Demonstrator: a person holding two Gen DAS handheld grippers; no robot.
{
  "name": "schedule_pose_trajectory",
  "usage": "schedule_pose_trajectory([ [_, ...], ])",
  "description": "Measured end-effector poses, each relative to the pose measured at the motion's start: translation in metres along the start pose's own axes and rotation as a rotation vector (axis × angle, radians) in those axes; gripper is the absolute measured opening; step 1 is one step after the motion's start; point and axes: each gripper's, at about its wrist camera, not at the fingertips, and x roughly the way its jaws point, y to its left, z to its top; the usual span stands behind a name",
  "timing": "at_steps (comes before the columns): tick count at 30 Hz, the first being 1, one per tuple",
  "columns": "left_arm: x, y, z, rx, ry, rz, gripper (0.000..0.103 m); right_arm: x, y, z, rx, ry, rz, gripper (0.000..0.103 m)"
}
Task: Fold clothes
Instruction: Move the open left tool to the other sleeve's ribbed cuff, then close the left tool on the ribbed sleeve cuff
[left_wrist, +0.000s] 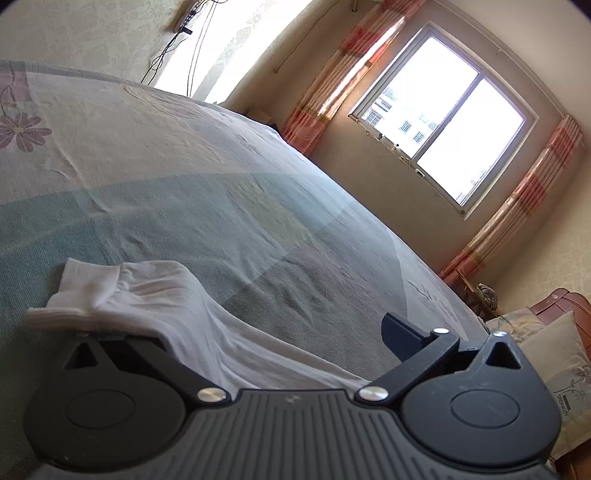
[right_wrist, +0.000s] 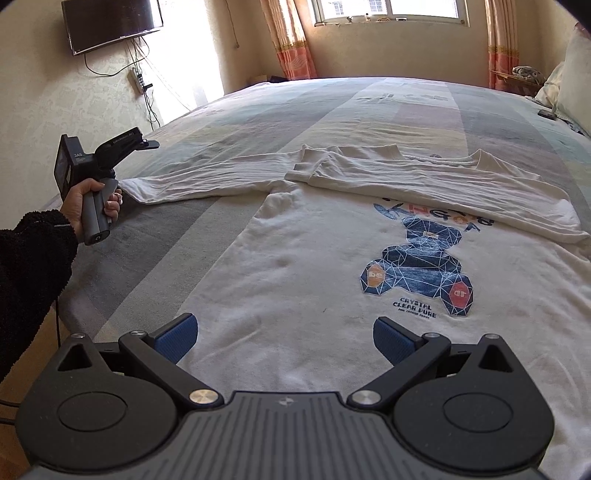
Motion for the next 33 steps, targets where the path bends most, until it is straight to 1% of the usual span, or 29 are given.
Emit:
schedule_pose_trajectory([
  [3,-0.003,-0.019,0.003,0.028,-0.004,-0.013,0.102,-0.005,0.000,-0.005,-0.018,0.022,-0.002,0.103],
  [7,-0.004,-0.050,0.005,0.065,0.000,-0.034,0.102,-0.009,0.003,-0.012,-0.090,0.081,-0.062,0.103],
  [12,-0.012,-0.090,0.007,0.136,0.014,-0.050,0.102,-0.026,0.001,-0.021,-0.135,0.090,-0.068,0.103],
  [22,-0.018,-0.165,-0.004,0.272,0.094,-0.058,0.102,-0.049,-0.020,-0.032,-0.101,0.063,-0.061,0.103],
  [29,-0.020,-0.222,-0.015,0.337,0.135,-0.106,0.102,-0.056,-0.034,-0.039,-0.062,0.063,-0.047,0.103],
  [33,-0.020,-0.252,-0.023,0.353,0.157,-0.127,0.102,-0.062,-0.038,-0.042,-0.058,0.063,-0.030,0.103],
])
